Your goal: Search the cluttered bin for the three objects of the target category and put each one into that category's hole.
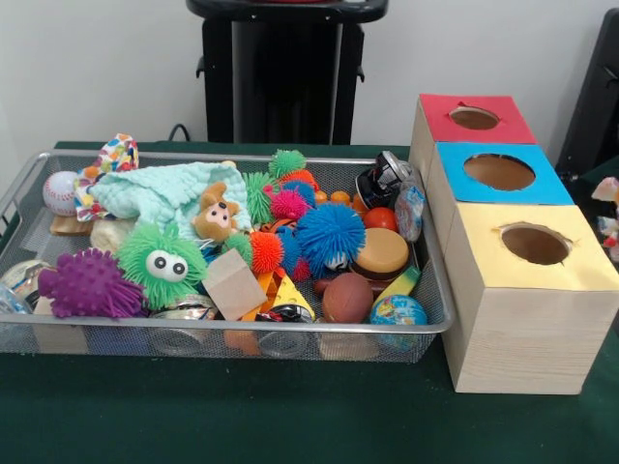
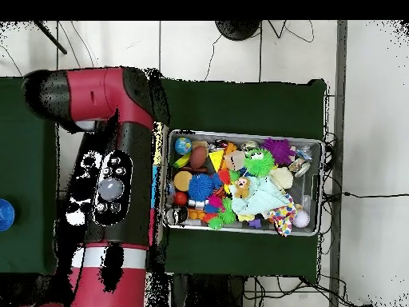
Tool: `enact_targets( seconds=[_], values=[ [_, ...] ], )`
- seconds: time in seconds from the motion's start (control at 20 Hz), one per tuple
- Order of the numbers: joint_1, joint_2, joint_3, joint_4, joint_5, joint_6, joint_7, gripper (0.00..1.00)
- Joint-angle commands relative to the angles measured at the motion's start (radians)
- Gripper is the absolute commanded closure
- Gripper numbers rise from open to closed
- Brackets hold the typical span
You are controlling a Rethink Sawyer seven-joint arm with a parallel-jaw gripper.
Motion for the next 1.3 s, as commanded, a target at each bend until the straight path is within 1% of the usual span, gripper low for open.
enact_targets(
  seconds=[0.05,0.15,0.3,0.55,0.7,0.8,0.95,1.15,1.3],
  values=[
    [-0.051,0.019,0.107,0.197,-0.065,-0.066,0.005,1.0],
    [-0.05,0.018,0.102,0.201,-0.075,-0.066,-0.014,1.0],
    [-0.067,0.02,0.121,0.198,-0.078,-0.086,-0.061,1.0],
    [-0.095,0.025,0.145,0.2,-0.084,-0.114,-0.104,1.0],
    [-0.104,0.026,0.154,0.196,-0.092,-0.105,-0.125,1.0],
    [-0.115,0.039,0.174,0.18,-0.1,-0.067,-0.183,1.0],
    [-0.123,0.041,0.199,0.196,-0.098,-0.027,-0.214,1.0],
    [-0.128,0.023,0.223,0.233,-0.109,0.008,-0.252,1.0],
    [-0.143,0.013,0.249,0.259,-0.129,-0.007,-0.297,1.0]
  ],
)
